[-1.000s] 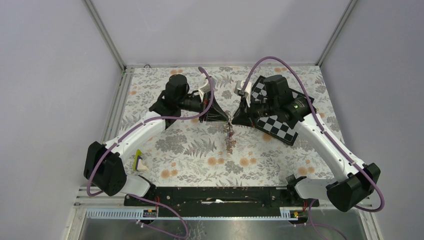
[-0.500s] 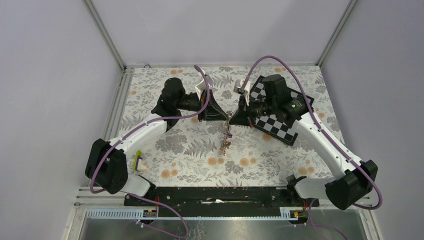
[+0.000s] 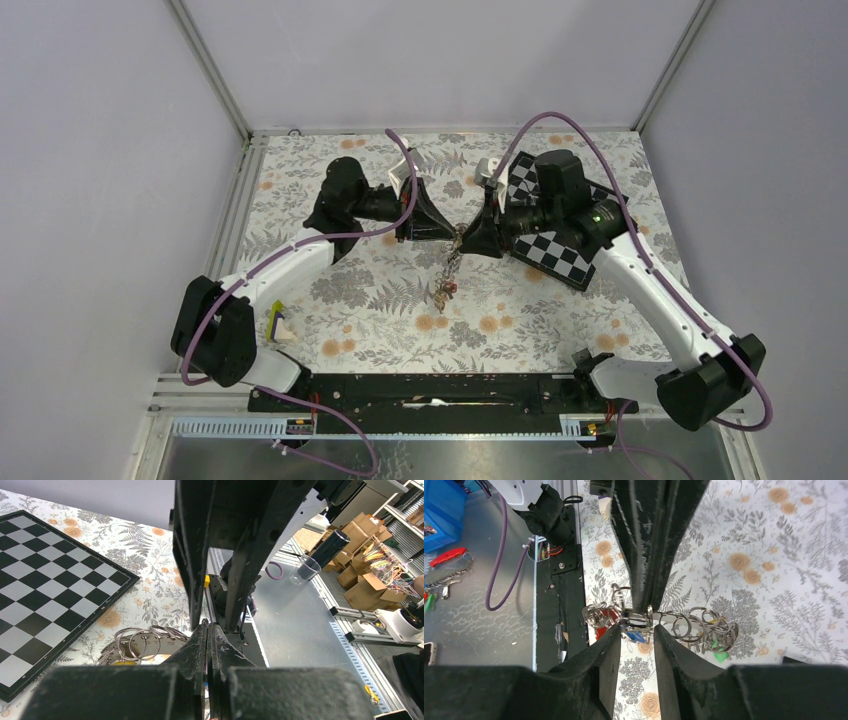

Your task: Put the keys on the keyring

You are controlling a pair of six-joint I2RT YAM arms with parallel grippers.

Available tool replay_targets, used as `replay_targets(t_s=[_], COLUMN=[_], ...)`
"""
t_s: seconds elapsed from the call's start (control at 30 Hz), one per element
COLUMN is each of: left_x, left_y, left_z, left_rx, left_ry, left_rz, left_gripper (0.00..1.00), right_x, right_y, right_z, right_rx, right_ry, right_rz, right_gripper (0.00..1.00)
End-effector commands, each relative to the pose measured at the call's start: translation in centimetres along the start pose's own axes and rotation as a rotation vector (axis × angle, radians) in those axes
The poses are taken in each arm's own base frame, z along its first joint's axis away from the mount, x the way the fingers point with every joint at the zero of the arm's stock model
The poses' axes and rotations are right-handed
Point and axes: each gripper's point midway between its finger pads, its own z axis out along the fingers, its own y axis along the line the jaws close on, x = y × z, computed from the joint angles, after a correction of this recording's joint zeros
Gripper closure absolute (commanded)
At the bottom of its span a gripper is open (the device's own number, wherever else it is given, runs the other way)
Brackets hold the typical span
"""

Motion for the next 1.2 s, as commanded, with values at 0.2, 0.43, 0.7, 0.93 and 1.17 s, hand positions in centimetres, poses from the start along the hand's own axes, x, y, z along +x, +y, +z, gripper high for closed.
replay_targets(t_s=[0.2,0.43,0.7,0.93,1.17], left_x=[-1.4,-1.4,-1.3,-1.2,-1.1], left_y=[-1.0,-1.1,-1.2,-1.0,0.8], left_z=[0.0,0.0,0.0,0.0,-0.4], left_rx=[0.023,0.029,0.032,0.029,-0.056], left_ry=[-0.028,-0.026,-0.026,-0.026,0.031], left_rz=[0.085,0.080,0.073,0.068,0.134], left_gripper=[1.00,1.00,1.00,1.00,0.84], right_x=[-2.6,-2.5,-2.4,-2.7,-3.1], right_y=[0.4,-0.5,-0.9,-0.7,-1.0], right_z=[-1.2,-0.8,-0.2,-0.1,-1.5], right_rx=[0.028,0.045,0.031,0.015,0.094], right_ry=[-0.056,-0.055,-0.057,-0.063,0.036], right_rz=[-0.126,-0.127,-0.117,-0.118,-0.175], right_gripper=[0.62,0.62,0.66,0.91,1.00])
